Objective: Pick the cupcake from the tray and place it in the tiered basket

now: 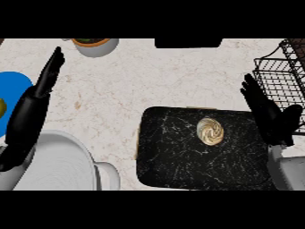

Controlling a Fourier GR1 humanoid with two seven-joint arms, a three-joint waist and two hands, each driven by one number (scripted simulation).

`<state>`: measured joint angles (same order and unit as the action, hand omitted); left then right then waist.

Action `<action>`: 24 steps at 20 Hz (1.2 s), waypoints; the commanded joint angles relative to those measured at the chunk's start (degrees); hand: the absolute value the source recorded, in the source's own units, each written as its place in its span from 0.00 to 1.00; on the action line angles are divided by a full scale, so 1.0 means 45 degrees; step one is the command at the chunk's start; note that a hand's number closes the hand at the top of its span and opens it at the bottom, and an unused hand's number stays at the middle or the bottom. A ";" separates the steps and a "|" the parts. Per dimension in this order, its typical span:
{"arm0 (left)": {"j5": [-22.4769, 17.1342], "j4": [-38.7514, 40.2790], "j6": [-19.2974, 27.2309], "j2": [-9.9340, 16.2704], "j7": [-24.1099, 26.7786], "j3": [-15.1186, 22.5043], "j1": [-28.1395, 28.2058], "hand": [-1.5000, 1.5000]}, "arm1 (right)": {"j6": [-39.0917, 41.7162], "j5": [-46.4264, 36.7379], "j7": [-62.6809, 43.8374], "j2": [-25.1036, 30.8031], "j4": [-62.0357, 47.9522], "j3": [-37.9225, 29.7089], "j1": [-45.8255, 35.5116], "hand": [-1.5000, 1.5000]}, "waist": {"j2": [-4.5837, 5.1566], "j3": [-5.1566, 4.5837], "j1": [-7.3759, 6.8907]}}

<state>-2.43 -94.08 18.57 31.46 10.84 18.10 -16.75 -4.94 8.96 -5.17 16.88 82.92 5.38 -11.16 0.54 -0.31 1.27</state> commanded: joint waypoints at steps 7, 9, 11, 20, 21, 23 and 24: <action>-0.0707 0.2262 0.0433 -0.0127 -0.1667 -0.1112 0.1707 0.50 | -0.4834 0.1162 0.1683 -0.2081 0.2810 -0.4057 -0.0362 1.00 | -0.0936 0.0381 0.1466; -0.1012 0.2503 0.0545 -0.0169 -0.2309 -0.1350 0.2042 0.50 | -0.6054 -0.2144 -0.1322 -0.0409 0.0096 -0.2803 0.2662 0.00 | 0.0007 -0.0060 0.0539; -0.1188 0.2832 0.0404 -0.0194 -0.2421 -0.1462 0.2145 0.50 | -0.7572 -0.2522 -0.1622 -0.1321 0.1277 -0.2791 0.3074 0.00 | -0.0178 -0.0014 0.0465; -0.1010 0.2635 0.0266 -0.0372 -0.2879 -0.1339 0.1966 0.50 | -0.5506 -0.5730 -0.7597 0.1122 0.7020 0.0151 0.5850 0.00 | -0.0159 -0.0020 0.0044; -0.1034 0.2315 0.0118 -0.0294 -0.3096 -0.1207 0.1890 0.50 | -0.4851 -0.6037 -0.8090 0.1655 0.7062 0.0487 0.5759 0.00 | -0.0158 -0.0037 -0.0076; -0.1044 0.2313 0.0015 -0.0257 -0.2567 -0.1263 0.2312 0.50 | -0.3538 -0.5881 -0.9545 0.2718 0.7714 0.0451 0.5628 0.00 | -0.0143 -0.0048 -0.0271; -0.0832 0.2531 0.0261 -0.0528 -0.2794 -0.1102 0.1929 0.50 | -0.3089 -0.6027 -1.0451 0.2878 0.8033 0.0824 0.5001 0.00 | -0.0081 -0.0047 -0.0312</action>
<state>-7.02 -83.37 19.27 30.12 -1.54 12.44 -7.24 -26.84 -16.12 -40.63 23.59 113.97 6.18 12.80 -0.20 -0.47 0.75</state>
